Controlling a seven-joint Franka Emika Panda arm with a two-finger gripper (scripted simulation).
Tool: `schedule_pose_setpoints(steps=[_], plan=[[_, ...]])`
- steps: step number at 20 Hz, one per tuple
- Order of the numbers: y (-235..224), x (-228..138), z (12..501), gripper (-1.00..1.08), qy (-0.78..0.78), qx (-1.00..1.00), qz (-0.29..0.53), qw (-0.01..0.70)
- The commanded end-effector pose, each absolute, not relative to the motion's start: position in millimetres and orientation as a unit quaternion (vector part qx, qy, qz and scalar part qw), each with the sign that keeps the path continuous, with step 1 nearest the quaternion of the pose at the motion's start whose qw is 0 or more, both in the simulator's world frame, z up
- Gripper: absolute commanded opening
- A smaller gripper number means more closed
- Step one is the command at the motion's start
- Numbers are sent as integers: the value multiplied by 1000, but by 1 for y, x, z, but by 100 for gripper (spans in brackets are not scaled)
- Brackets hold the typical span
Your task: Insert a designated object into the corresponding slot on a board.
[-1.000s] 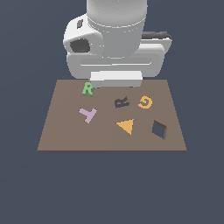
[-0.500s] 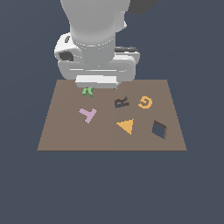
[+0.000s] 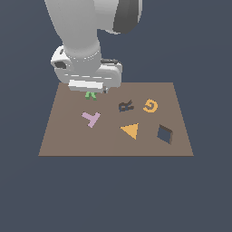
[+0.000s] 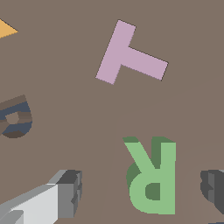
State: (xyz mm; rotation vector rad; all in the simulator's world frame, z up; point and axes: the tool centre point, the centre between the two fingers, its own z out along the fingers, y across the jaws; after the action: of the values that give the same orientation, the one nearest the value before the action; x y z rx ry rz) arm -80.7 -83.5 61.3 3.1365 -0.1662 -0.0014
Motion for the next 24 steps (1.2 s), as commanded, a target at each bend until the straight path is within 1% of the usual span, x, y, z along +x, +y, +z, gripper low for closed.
schedule_pose_setpoints(steps=[1,8,18,19,24], plan=[[-89,-86,55,100,-57,998,0,1],[-92,-88,50,100,-59,998,-1,1],[-92,-88,30,100,-59,998,0,0],[-92,-88,30,-100,-59,998,0,0],[-92,-88,30,-100,-59,998,0,0]])
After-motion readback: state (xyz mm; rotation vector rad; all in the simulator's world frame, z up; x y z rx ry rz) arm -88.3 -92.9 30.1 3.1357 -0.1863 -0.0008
